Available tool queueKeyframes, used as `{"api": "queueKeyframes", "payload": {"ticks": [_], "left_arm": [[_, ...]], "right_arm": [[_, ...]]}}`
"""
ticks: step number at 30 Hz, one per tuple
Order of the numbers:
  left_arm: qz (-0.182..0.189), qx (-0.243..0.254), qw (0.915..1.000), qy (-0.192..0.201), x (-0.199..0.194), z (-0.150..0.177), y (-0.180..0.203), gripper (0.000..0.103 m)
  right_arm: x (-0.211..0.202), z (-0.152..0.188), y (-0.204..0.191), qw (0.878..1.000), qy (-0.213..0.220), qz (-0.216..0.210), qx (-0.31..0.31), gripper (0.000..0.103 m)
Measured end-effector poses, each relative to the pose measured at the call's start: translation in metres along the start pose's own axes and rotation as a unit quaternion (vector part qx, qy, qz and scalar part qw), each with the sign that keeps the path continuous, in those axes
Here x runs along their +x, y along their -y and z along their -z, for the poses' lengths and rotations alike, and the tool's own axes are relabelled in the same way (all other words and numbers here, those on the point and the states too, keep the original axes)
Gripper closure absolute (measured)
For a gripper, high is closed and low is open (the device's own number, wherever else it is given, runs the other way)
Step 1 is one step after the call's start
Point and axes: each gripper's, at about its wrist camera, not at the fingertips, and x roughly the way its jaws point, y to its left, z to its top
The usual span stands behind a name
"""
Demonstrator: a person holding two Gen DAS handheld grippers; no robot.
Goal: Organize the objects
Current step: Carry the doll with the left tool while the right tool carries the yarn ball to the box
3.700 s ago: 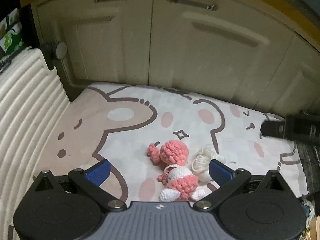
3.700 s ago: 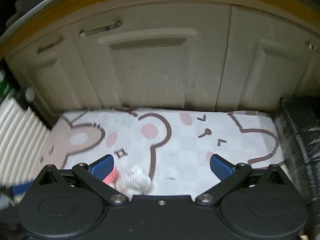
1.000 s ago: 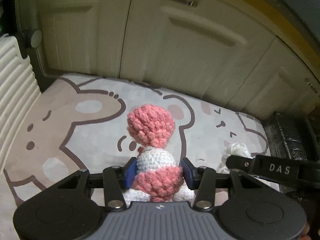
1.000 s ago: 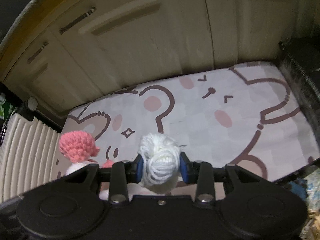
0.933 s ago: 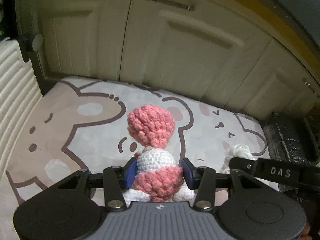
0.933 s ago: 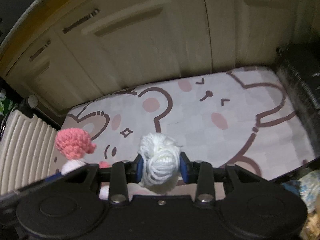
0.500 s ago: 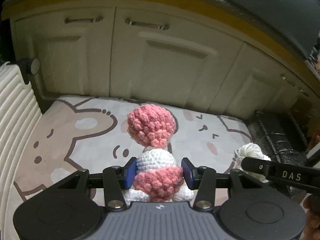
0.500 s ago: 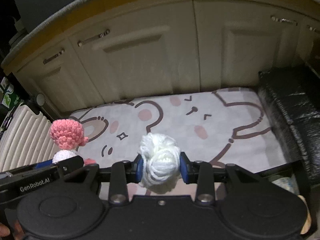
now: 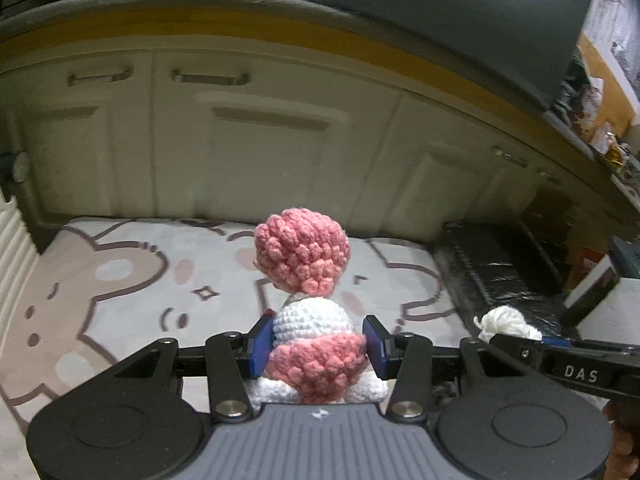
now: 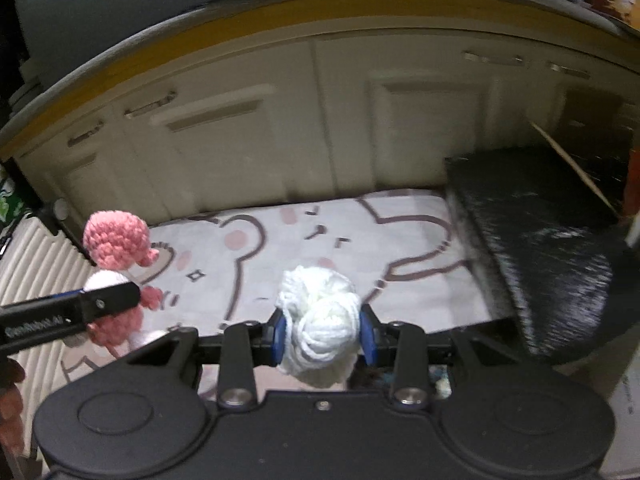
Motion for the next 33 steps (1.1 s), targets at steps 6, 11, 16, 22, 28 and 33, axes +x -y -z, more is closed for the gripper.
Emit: {"api": "queueKeyframes", "payload": {"ticks": [6,11,16,22,28,33], "left_arm": [[0.029,0.017,0.9994,-0.007,0.005,0.004,0.031,0.054],[0.046,0.030,0.9984,-0.015,0.011,0.009,0.051,0.054],[0.063,0.034,0.9971,-0.027,0.019,0.013,0.066,0.054],[0.087,0.029,0.9950,-0.041,0.027,0.018,0.077,0.054],[0.107,0.022,0.9924,-0.056,0.036,0.022,0.087,0.054],[0.121,0.022,0.9900,-0.070,0.044,0.026,0.096,0.054]], "right_arm": [[-0.008,0.008,0.035,1.000,-0.006,0.029,0.009,0.066],[-0.007,0.018,0.055,0.999,-0.029,0.045,-0.010,0.066],[0.000,0.029,0.065,0.996,-0.062,0.055,-0.043,0.065],[0.019,0.045,0.071,0.987,-0.130,0.055,-0.081,0.065],[0.041,0.058,0.078,0.981,-0.170,0.056,-0.079,0.058],[0.037,0.056,0.084,0.983,-0.164,0.052,-0.071,0.042]]}}
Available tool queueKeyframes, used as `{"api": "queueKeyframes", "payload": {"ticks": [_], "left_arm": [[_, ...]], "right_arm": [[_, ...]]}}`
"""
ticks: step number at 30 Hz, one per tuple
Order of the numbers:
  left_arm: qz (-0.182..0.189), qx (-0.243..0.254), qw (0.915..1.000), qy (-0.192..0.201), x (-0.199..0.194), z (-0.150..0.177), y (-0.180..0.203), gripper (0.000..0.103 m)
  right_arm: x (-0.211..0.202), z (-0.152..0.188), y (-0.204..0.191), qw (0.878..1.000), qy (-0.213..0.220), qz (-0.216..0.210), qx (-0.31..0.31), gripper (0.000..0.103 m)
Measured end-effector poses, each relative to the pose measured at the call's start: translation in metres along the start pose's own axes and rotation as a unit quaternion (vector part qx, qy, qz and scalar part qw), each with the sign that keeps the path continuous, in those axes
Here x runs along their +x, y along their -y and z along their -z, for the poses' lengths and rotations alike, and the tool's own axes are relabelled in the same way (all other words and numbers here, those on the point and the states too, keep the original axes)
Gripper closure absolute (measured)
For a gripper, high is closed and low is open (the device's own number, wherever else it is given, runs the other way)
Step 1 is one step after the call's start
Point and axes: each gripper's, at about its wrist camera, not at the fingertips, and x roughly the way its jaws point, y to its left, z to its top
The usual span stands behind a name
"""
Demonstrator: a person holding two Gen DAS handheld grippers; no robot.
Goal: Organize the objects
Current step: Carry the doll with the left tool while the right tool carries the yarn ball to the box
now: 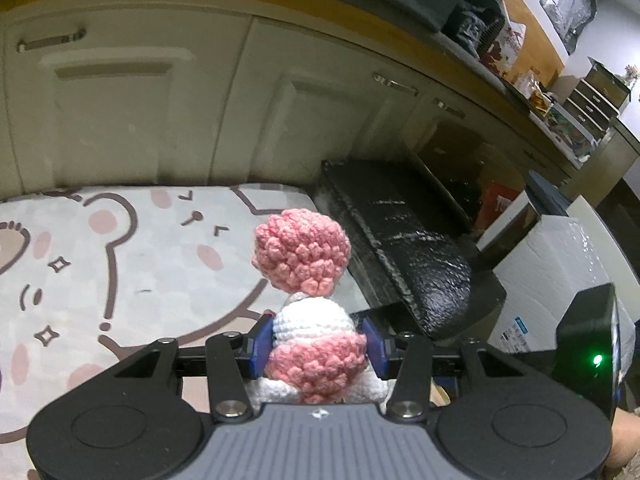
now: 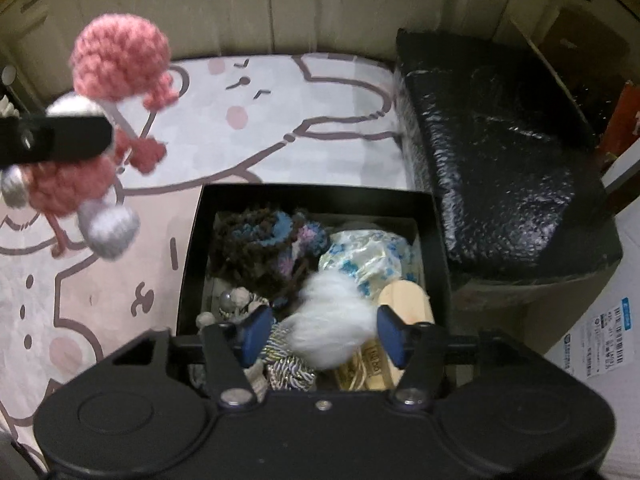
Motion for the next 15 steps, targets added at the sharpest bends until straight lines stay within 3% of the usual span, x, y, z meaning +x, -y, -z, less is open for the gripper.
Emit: {"api": "queueKeyframes", "payload": {"ticks": [6,15], "left_arm": [[0.017,-0.009,0.9995,-0.025,0.017,0.006,0.007,0.054],[0.064,-0.062,0.9927,-0.080,0.051,0.026,0.017,0.054]], "right_arm": [[-0.014,-0.004,0.021,0.998,0.026,0.026,0.053,0.045],[-0.024,0.000,0.057,0.989,0.045,0.036,0.136,0.050]]}}
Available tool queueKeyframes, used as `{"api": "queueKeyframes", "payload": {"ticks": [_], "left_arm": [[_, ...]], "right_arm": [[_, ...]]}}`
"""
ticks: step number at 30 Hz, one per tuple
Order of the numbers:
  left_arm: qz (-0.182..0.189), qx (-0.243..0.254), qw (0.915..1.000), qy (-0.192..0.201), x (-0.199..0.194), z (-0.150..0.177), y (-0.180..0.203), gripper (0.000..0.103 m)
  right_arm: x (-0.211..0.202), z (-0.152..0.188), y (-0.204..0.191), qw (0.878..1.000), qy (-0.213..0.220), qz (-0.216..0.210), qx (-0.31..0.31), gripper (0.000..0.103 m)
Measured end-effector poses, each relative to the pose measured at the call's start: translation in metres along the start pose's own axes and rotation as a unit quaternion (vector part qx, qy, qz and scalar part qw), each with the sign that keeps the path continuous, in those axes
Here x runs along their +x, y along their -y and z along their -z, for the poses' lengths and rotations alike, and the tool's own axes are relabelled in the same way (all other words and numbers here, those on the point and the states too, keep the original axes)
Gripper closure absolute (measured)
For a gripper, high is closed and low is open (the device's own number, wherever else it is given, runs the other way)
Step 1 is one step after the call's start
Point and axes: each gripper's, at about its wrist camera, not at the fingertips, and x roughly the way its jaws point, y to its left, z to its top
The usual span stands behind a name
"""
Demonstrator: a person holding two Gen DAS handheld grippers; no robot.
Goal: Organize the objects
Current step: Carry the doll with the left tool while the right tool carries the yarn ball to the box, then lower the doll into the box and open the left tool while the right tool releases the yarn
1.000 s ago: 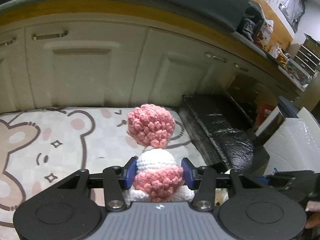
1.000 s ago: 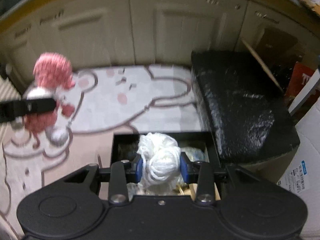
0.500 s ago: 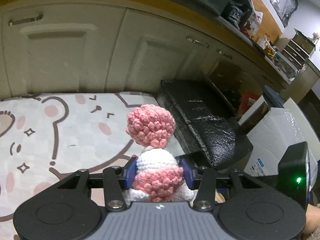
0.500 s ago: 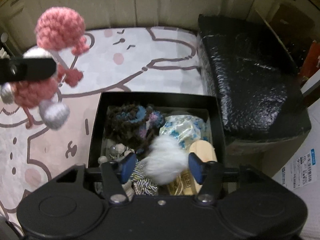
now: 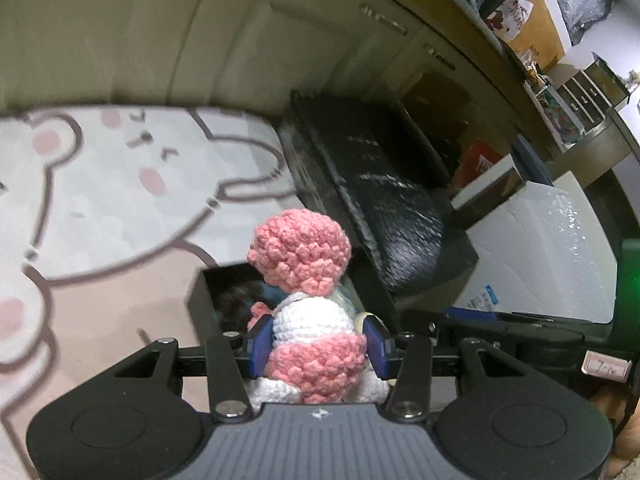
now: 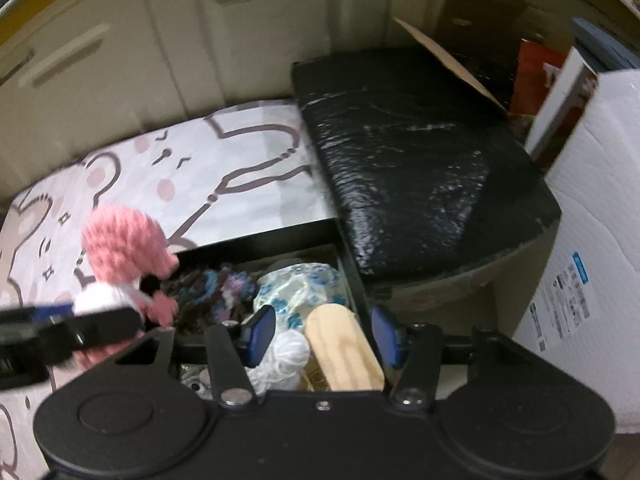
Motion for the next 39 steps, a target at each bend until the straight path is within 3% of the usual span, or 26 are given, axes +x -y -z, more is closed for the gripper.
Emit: {"api": "queueKeyframes", "payload": {"ticks": [6,16,22,39], "left_arm": [[0.031,-0.011,0.9993,-0.016,0.022,0.007,0.006,0.054],[0.052,0.032,0.9976,-0.034,0.051,0.012,0.016,0.053],[0.011,0.030,0.9983,-0.049,0.058,0.014,0.006,0.039],[-0.008,0.032,0.9986,-0.041,0.037,0.007,-0.003,0.038]], "right_arm": [[0.001,0.000,0.016,1.000,0.001,0.006,0.030,0.051],[0.004,0.000,0.020,0.999,-0.002,0.001,0.034,0.052],[0.005,0.001,0.021,0.999,-0.007,0.002,0.033,0.052],[-0.004,0.003,0.012,1.000,0.000,-0.001,0.018,0.053]]}}
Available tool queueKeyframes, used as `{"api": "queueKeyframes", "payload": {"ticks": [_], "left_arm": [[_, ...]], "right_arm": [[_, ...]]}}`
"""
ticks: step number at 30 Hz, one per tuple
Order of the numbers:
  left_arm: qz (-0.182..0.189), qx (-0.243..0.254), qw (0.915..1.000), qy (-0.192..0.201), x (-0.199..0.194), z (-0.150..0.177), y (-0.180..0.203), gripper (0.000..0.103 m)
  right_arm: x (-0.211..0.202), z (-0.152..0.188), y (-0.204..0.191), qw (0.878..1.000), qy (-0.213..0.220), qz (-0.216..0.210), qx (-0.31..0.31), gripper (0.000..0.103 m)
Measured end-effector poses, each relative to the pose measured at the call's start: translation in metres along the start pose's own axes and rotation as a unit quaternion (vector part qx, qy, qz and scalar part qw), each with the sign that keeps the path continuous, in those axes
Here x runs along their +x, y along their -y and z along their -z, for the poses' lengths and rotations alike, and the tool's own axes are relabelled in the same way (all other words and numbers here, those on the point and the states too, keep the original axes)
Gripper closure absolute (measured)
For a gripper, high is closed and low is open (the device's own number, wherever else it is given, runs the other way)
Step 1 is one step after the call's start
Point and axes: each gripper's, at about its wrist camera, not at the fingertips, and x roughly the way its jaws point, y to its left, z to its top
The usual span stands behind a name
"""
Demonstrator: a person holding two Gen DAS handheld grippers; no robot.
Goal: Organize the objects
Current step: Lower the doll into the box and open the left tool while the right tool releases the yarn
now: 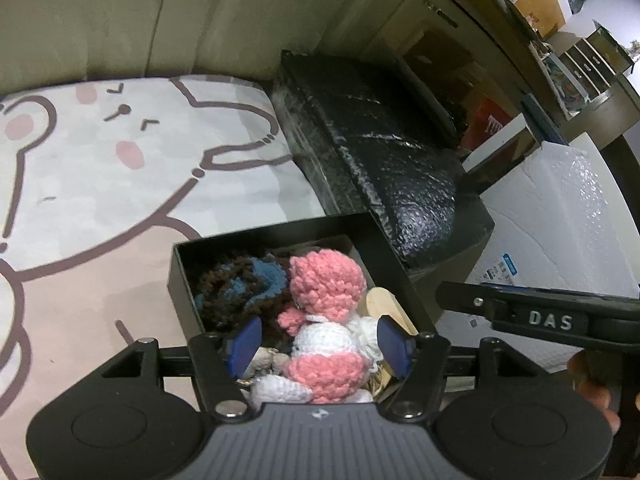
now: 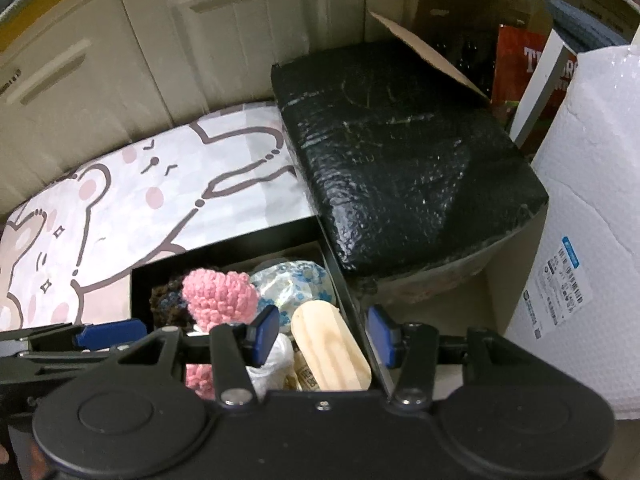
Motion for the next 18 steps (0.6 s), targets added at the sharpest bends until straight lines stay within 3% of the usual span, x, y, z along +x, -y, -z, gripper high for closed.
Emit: {"api": "queueKeyframes", "payload": {"ticks": [8,18], "left_arm": [[-0.051,0.025,0.9982,0.021,-0.026,-0.007,-0.003,0.037],[-0.112,0.048,0.9910,0.056,-0.078,-0.004,-0.004,0.018]], "right_arm": [[-0.023,0.001,-0.009,1.000,0.027,-0.010,-0.010,0.050],[-0.055,0.014,-0.012,0.998,0.060,-0.013,-0.001,0.039]]}}
